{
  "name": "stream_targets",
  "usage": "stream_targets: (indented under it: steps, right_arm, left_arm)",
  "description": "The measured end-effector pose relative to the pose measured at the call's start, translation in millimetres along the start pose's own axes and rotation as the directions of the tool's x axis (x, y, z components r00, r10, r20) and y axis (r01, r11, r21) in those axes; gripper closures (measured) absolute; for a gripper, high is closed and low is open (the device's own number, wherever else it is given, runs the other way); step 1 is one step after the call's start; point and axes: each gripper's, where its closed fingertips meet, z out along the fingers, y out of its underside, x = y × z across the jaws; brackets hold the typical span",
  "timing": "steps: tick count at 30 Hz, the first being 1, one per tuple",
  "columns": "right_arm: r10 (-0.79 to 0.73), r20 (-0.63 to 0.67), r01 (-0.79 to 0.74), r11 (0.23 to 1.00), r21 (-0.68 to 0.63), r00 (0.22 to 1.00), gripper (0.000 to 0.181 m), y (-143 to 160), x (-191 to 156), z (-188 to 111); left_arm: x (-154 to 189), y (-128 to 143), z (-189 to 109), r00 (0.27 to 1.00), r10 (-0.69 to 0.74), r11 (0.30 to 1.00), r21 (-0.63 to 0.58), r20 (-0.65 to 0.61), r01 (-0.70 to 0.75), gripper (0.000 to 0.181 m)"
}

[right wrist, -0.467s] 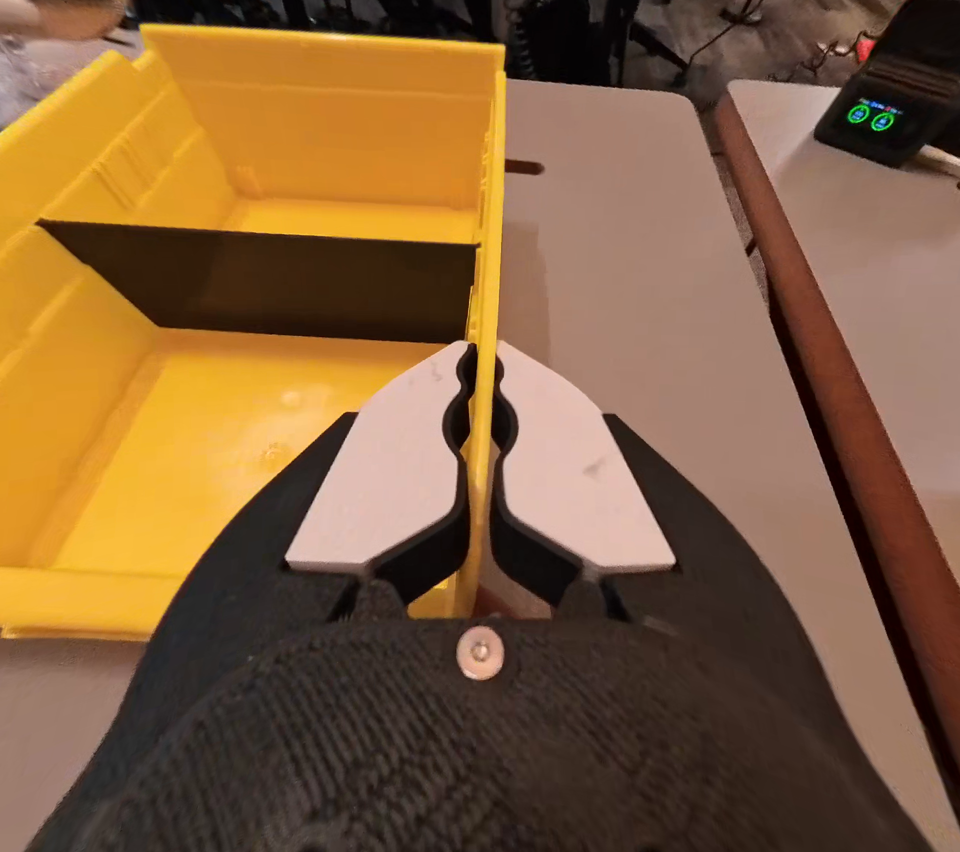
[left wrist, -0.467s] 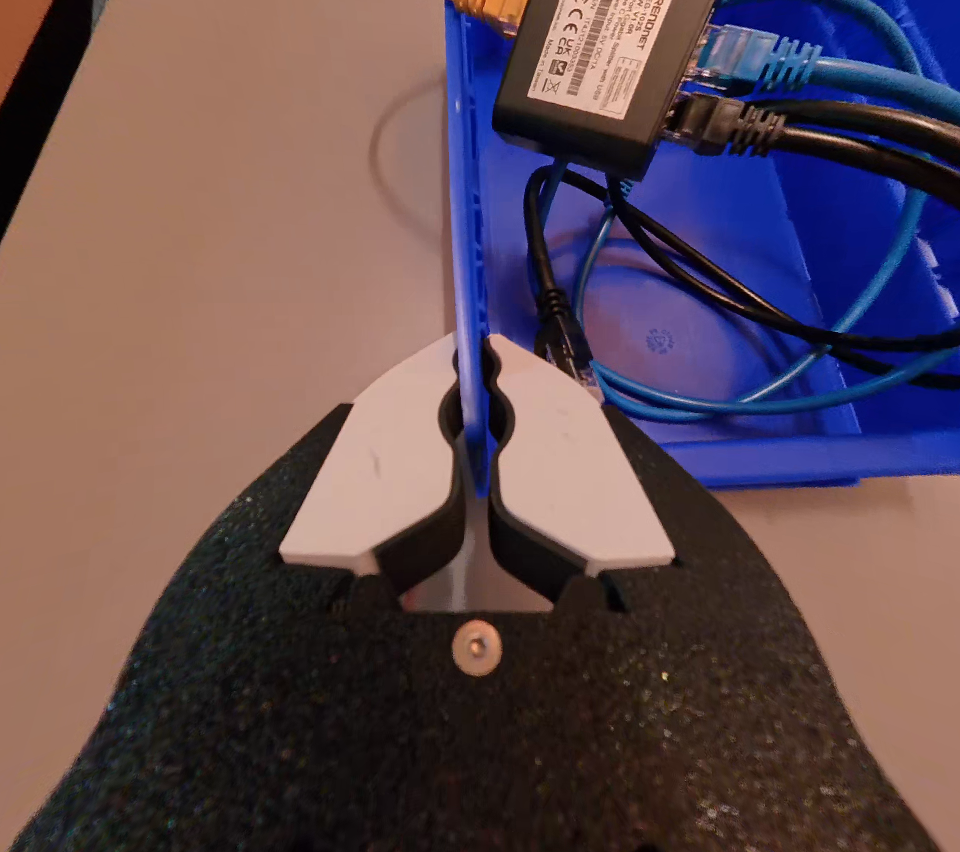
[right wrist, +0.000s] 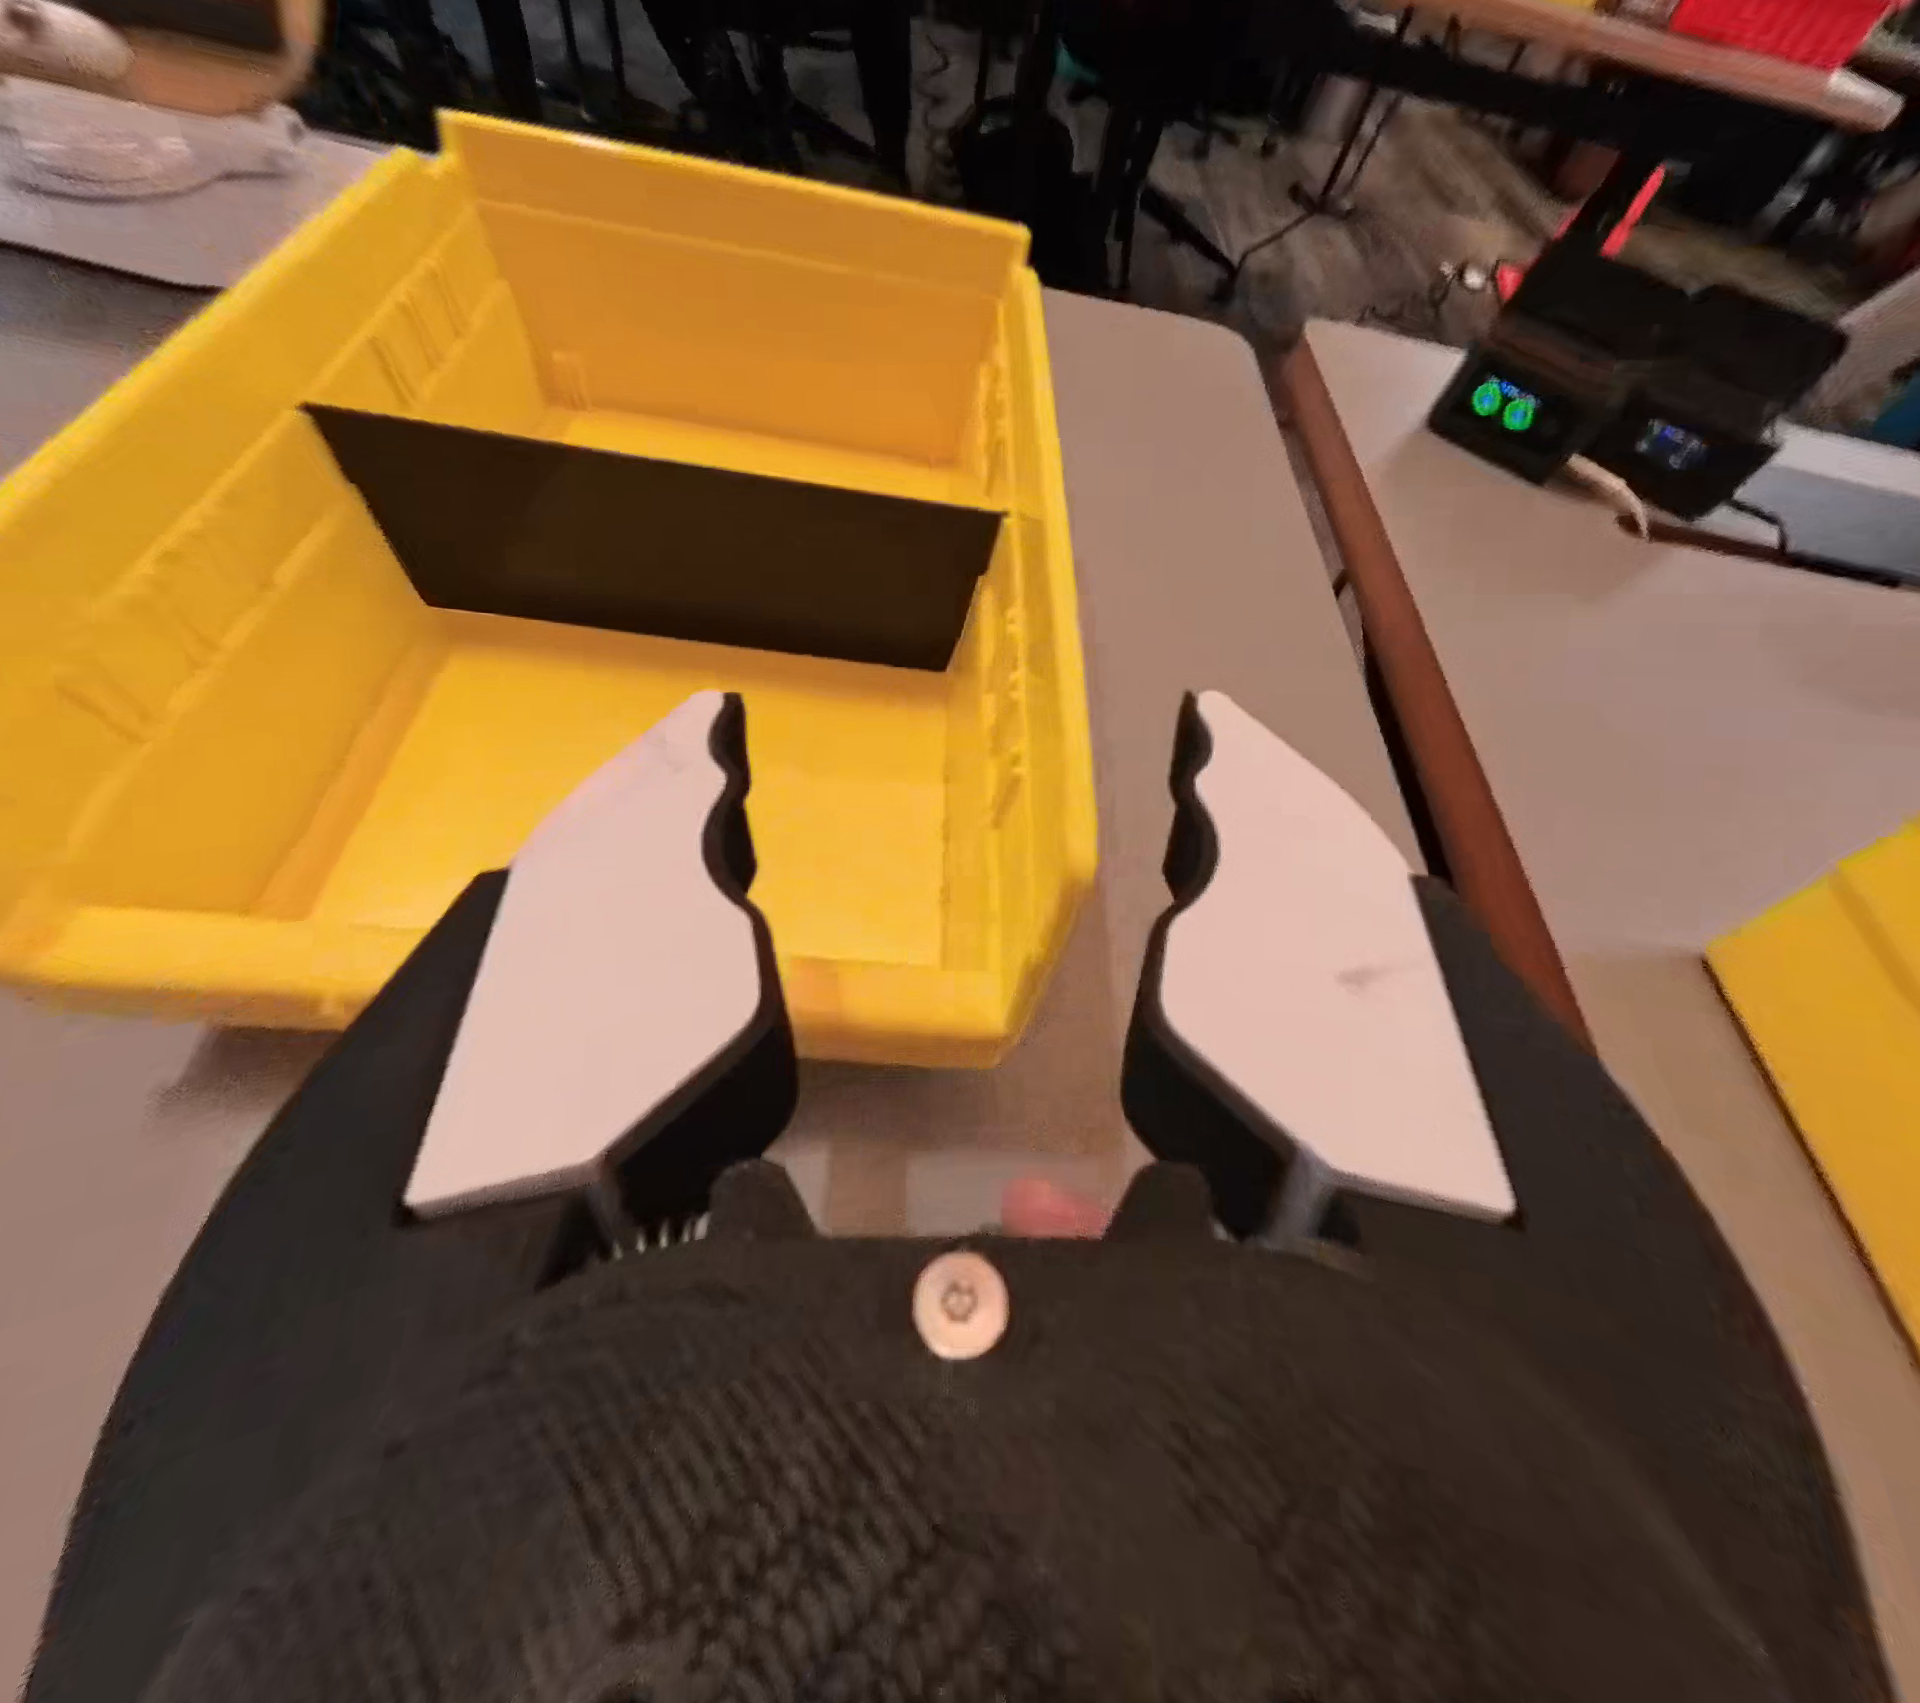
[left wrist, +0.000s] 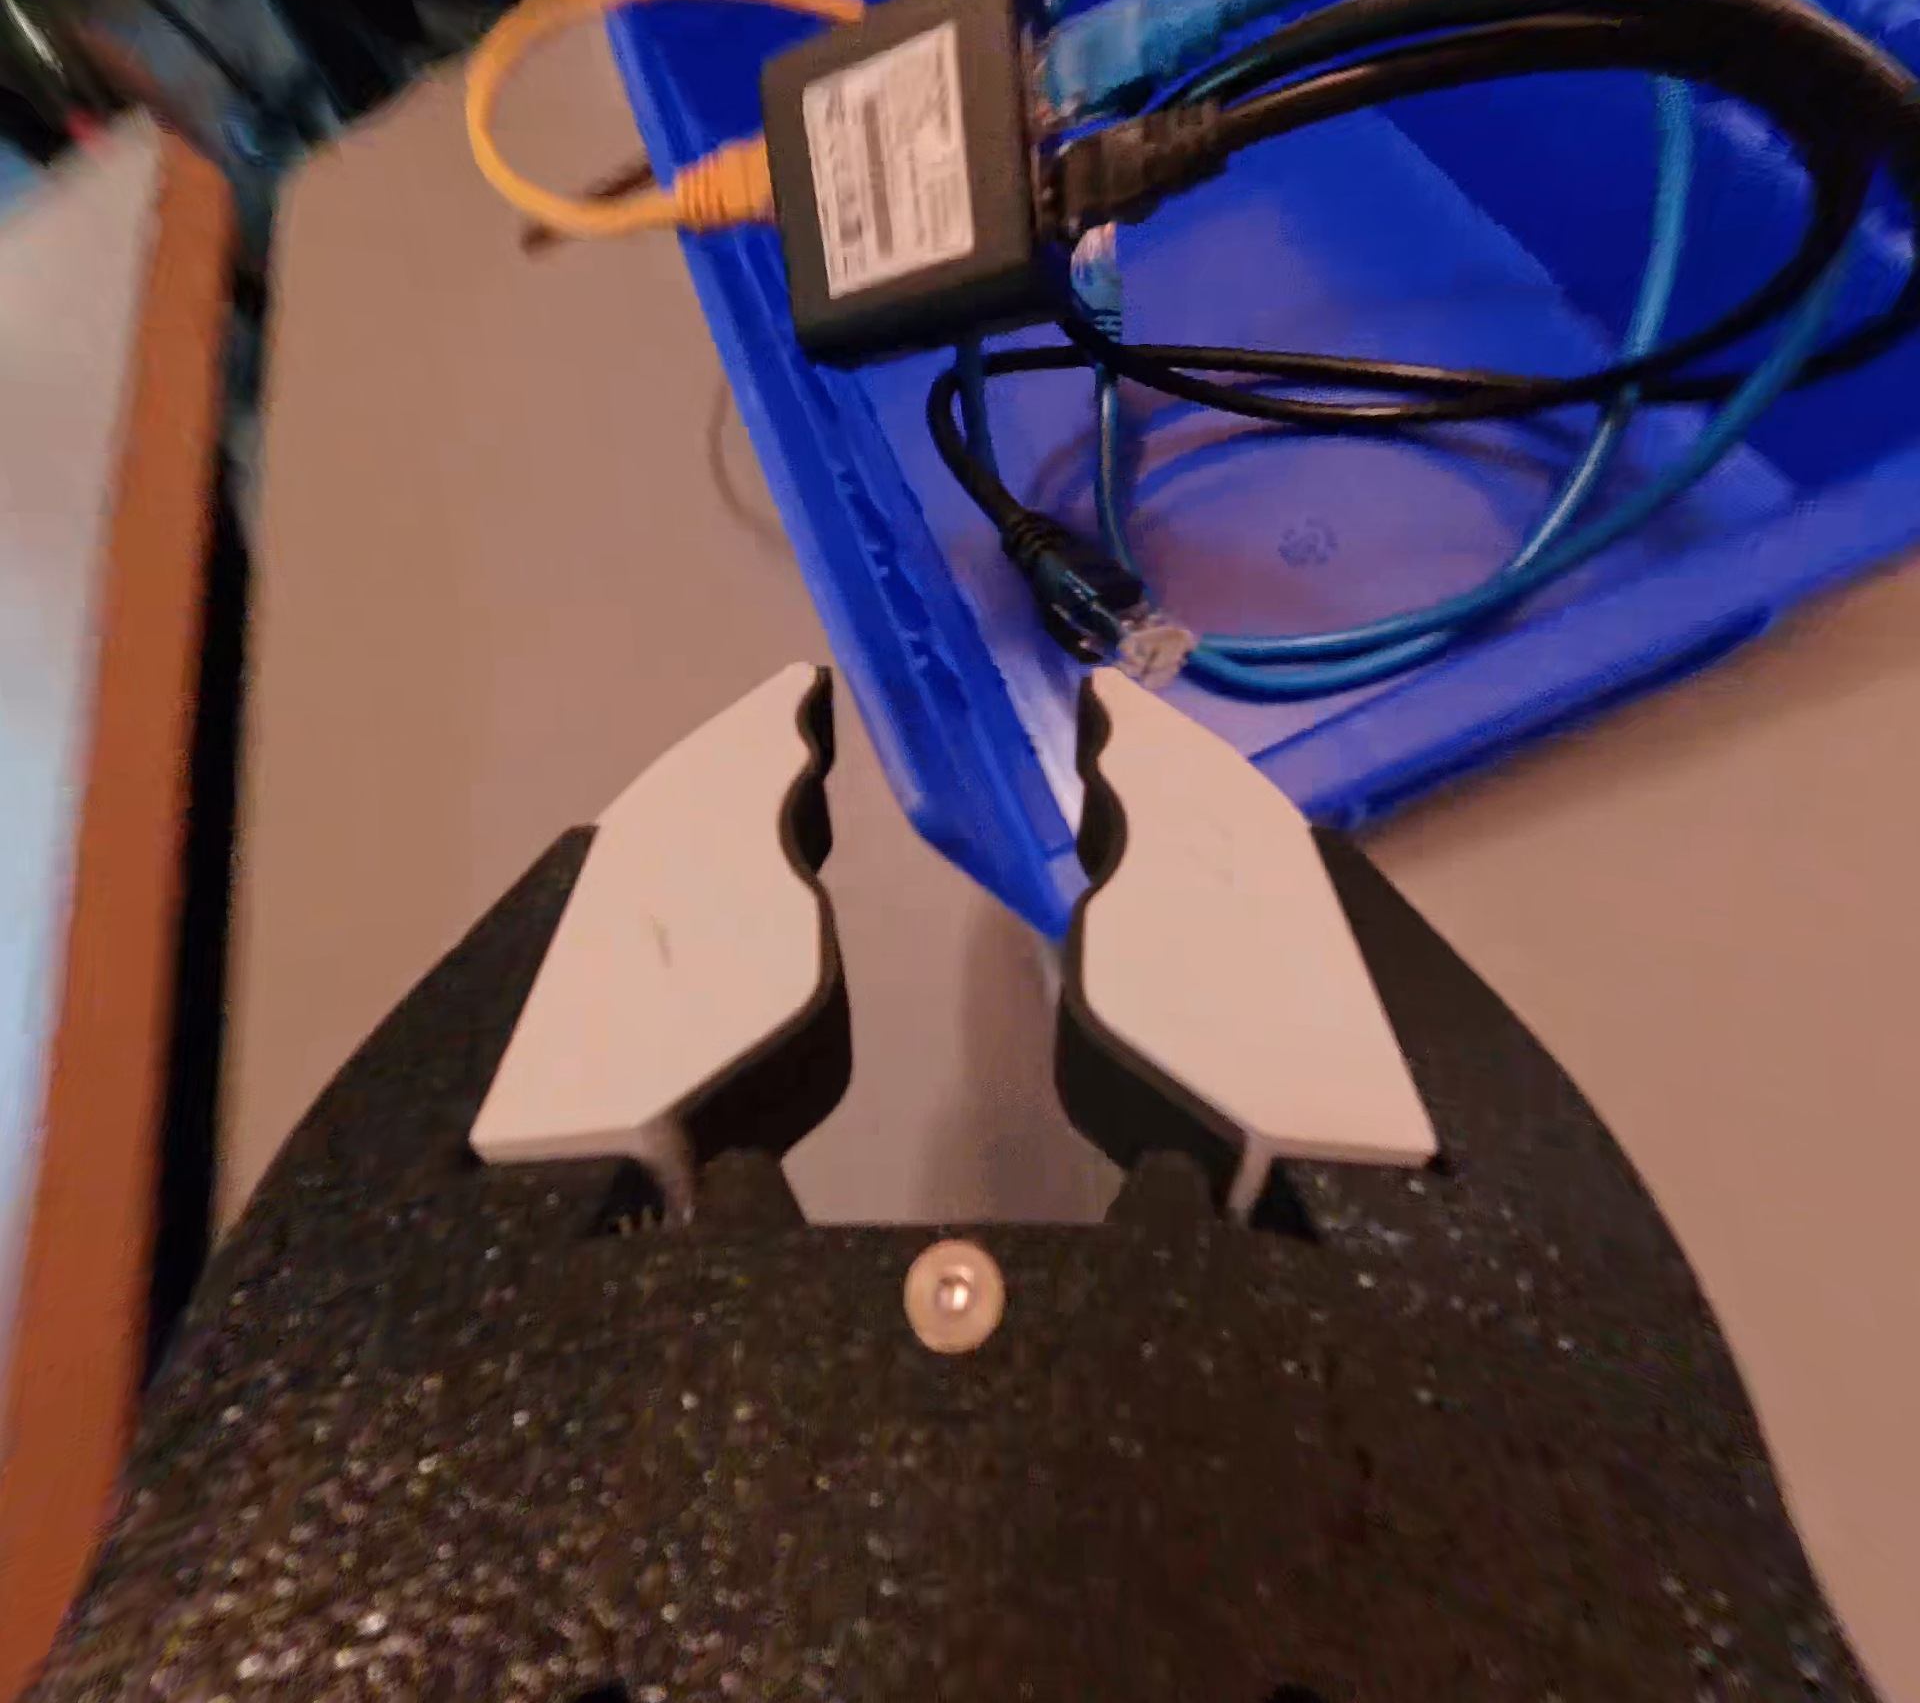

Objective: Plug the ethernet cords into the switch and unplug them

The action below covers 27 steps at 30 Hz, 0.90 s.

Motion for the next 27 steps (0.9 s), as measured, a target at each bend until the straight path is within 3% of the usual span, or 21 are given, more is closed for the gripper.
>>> stream_targets:
  steps: [1,3,4,8,14,18,20,27]
  right_arm:
    - [-0.050,0.042,0.048,0.998,0.043,0.998,0.099,-9,-15,-8]
    - [-0.124,0.174,0.106,0.988,0.112,0.977,0.085,-22,-52,-18]
    - [-0.143,0.226,0.117,0.985,0.124,0.964,0.083,-29,-66,-22]
    - [-0.178,0.289,0.107,0.964,0.245,0.940,0.083,-58,-97,-34]
    - [-0.174,0.399,0.052,0.953,0.299,0.900,0.085,-66,-122,-42]
    - [-0.211,0.415,0.075,0.944,0.321,0.885,0.088,-67,-126,-47]
    - [-0.231,0.415,0.090,0.940,0.330,0.880,0.089,-67,-127,-48]
    - [-0.249,0.426,0.108,0.939,0.326,0.870,0.092,-64,-132,-52]
  left_arm:
    - [-3,-5,-7,0.994,0.112,0.994,0.015,0.015,-0.112,0.130]
    - [-7,-14,-18,0.945,0.327,0.945,0.023,0.018,-0.327,0.101]
    - [-10,-18,-22,0.905,0.425,0.905,0.018,0.026,-0.425,0.095]
    - [-27,-48,-21,0.700,0.711,0.701,0.009,0.065,-0.713,0.094]
    - [-31,-74,18,0.614,0.782,0.612,-0.054,-0.109,-0.789,0.092]
    - [-23,-68,51,0.456,0.862,0.443,-0.107,-0.221,-0.890,0.098]
    - [-15,-63,64,0.414,0.866,0.401,-0.106,-0.281,-0.910,0.102]
    - [-17,-73,77,0.431,0.855,0.393,-0.185,-0.287,-0.901,0.115]
